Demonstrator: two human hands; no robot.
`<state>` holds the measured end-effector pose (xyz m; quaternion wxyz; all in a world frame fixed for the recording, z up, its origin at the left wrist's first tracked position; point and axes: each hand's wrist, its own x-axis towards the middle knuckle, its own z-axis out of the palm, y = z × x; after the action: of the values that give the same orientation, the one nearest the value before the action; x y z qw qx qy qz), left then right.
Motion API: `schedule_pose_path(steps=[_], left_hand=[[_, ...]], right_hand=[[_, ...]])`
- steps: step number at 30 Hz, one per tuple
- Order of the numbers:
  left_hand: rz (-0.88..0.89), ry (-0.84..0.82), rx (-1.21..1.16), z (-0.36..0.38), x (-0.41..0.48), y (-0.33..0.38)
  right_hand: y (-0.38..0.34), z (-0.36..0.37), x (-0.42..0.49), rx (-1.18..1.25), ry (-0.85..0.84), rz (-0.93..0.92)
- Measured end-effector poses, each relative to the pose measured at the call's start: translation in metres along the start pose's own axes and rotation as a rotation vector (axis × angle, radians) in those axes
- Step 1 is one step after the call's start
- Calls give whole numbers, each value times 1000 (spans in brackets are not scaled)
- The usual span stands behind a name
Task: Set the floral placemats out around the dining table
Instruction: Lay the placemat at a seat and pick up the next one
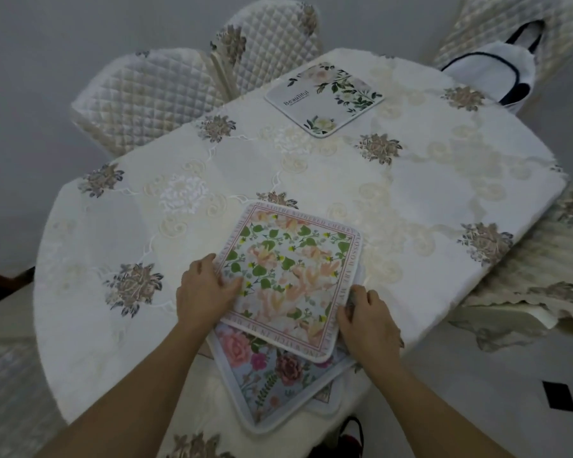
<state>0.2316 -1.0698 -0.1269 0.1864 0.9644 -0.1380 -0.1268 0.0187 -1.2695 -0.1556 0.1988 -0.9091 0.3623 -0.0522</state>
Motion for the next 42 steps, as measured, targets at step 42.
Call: schedule_pose_path(steps=[42], left_hand=[[278, -94, -658, -79, -67, 131]], right_hand=[[30, -176, 6, 704, 226, 252]])
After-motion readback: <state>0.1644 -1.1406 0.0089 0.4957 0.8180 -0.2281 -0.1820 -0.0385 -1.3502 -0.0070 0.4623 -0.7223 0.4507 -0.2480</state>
